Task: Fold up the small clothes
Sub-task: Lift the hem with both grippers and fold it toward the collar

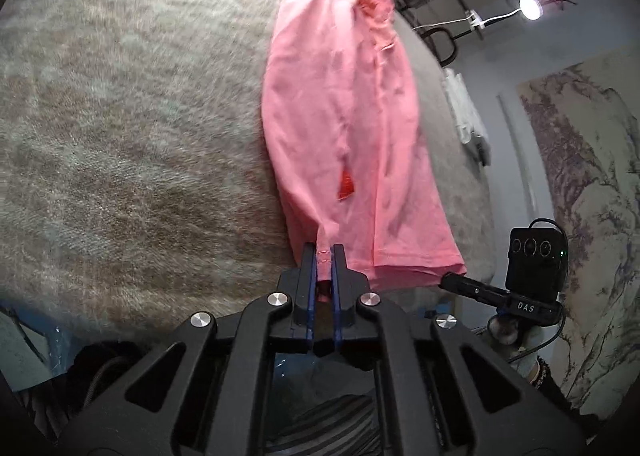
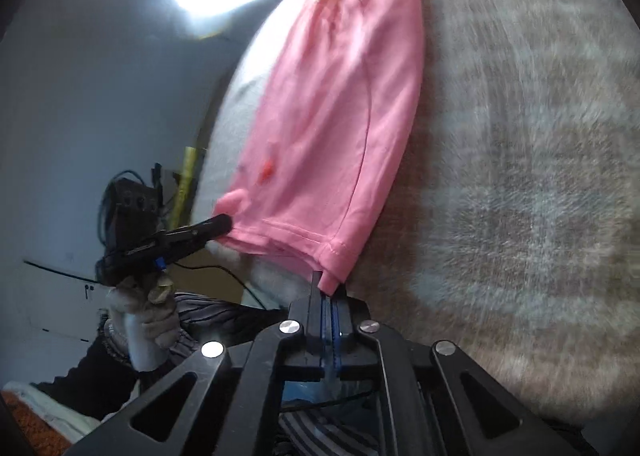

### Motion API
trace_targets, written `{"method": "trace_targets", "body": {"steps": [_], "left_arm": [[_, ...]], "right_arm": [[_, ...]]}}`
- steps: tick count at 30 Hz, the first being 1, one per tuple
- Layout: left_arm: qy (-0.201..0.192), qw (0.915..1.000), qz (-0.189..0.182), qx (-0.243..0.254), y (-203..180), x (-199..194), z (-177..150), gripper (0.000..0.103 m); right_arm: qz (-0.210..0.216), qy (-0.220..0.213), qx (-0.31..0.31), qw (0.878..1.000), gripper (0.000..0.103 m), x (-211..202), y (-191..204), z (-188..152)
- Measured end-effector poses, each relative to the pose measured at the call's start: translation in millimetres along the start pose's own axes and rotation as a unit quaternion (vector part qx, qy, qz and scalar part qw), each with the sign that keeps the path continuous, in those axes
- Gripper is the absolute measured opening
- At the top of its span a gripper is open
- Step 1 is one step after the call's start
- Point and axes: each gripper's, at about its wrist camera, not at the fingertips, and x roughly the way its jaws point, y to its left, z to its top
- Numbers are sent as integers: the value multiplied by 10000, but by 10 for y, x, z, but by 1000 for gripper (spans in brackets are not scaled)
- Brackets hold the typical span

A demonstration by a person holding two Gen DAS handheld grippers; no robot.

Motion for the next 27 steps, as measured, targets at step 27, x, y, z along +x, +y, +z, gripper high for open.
{"method": "trace_targets", "body": {"steps": [27], "left_arm": [[-175, 9986, 83, 496, -328, -1, 488, 2]], "right_arm": [[-195, -72, -295, 9993, 0, -88, 70, 346]]}}
